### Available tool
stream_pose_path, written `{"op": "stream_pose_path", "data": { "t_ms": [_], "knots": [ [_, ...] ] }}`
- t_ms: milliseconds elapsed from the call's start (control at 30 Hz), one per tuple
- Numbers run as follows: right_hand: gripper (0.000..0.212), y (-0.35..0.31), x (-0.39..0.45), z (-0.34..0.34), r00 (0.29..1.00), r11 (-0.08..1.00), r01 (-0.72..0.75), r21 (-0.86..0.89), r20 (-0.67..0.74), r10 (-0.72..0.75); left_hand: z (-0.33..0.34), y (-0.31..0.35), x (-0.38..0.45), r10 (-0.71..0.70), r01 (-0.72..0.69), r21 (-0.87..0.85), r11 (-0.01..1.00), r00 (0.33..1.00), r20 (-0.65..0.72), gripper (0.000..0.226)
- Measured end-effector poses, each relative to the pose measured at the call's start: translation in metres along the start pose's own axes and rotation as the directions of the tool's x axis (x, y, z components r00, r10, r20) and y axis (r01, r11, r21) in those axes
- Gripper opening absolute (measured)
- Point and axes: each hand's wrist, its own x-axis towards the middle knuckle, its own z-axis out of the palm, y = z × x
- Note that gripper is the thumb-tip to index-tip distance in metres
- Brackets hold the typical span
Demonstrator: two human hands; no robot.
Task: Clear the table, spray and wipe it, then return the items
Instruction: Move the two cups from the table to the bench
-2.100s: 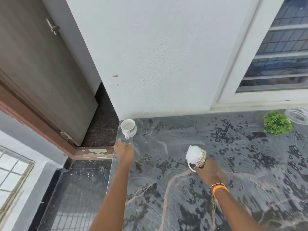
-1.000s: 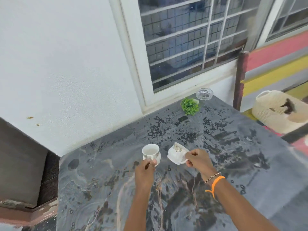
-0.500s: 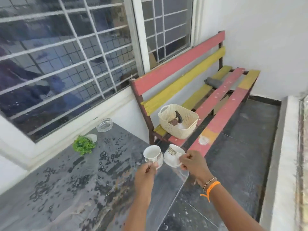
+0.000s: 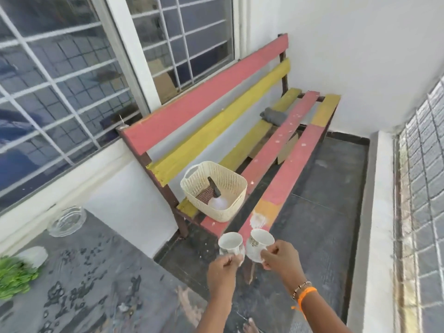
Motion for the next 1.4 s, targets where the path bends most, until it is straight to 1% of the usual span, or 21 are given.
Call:
{"op": "stream_pose_path", "data": {
  "t_ms": [67, 133, 233, 300, 333, 400, 500, 633, 700, 833, 1000, 1167, 1300, 1400],
  "knots": [
    [0.034, 0.003, 0.030, -0.002, 1.000, 0.999, -0.029, -0.024, 0.001, 0.030, 0.016, 0.002, 0.027, -0.029, 0.028, 0.056, 0.998, 0.999, 0.016, 0.015],
    [0.036, 0.005, 0.059, -0.003, 0.998, 0.997, -0.058, -0.050, 0.006, 0.058, 0.027, 0.003, 0.052, -0.052, 0.051, 0.109, 0.993, 0.999, 0.014, 0.017],
    [0.035, 0.013, 0.101, -0.002, 0.996, 0.991, -0.075, -0.107, 0.035, 0.079, 0.046, 0.001, 0.085, -0.071, 0.078, 0.234, 0.969, 0.997, -0.038, 0.031],
    [0.036, 0.023, 0.126, 0.002, 0.996, 0.989, -0.073, -0.131, 0.046, 0.080, 0.057, -0.004, 0.104, -0.080, 0.099, 0.301, 0.949, 0.994, -0.075, 0.032],
    [0.035, 0.027, 0.136, 0.004, 0.995, 0.986, -0.076, -0.148, 0.051, 0.084, 0.062, -0.007, 0.113, -0.088, 0.112, 0.316, 0.942, 0.992, -0.090, 0.028],
    [0.034, 0.039, 0.156, 0.010, 0.994, 0.979, -0.075, -0.190, 0.064, 0.088, 0.074, -0.016, 0.128, -0.104, 0.133, 0.310, 0.941, 0.989, -0.108, 0.022],
    [0.030, 0.058, 0.183, 0.021, 0.994, 0.965, -0.065, -0.253, 0.069, 0.085, 0.090, -0.037, 0.147, -0.114, 0.150, 0.282, 0.948, 0.983, -0.142, 0.025],
    [0.026, 0.083, 0.219, 0.039, 0.993, 0.950, -0.053, -0.306, 0.080, 0.082, 0.113, -0.067, 0.170, -0.077, 0.126, 0.272, 0.954, 0.979, -0.186, 0.031],
    [0.024, 0.092, 0.234, 0.044, 0.993, 0.941, -0.017, -0.337, 0.102, 0.055, 0.126, -0.076, 0.176, -0.067, 0.124, 0.253, 0.960, 0.973, -0.222, 0.030],
    [0.021, 0.107, 0.255, 0.051, 0.989, 0.925, 0.058, -0.376, 0.146, -0.002, 0.148, -0.088, 0.184, -0.082, 0.141, 0.164, 0.976, 0.943, -0.323, 0.018],
    [0.018, 0.120, 0.275, 0.058, 0.974, 0.919, 0.120, -0.375, 0.225, -0.035, 0.169, -0.096, 0.197, -0.130, 0.179, 0.090, 0.980, 0.909, -0.395, 0.018],
    [0.016, 0.129, 0.282, 0.061, 0.963, 0.926, 0.137, -0.351, 0.266, -0.042, 0.181, -0.103, 0.198, -0.169, 0.209, 0.081, 0.975, 0.922, -0.348, 0.015],
    [0.012, 0.136, 0.282, 0.056, 0.958, 0.939, 0.131, -0.318, 0.283, -0.038, 0.187, -0.106, 0.197, -0.243, 0.262, 0.012, 0.965, 0.912, -0.332, 0.015],
    [0.009, 0.137, 0.281, 0.052, 0.957, 0.947, 0.116, -0.300, 0.289, -0.026, 0.188, -0.102, 0.196, -0.251, 0.275, 0.045, 0.960, 0.925, -0.286, 0.013]
  ]
}}
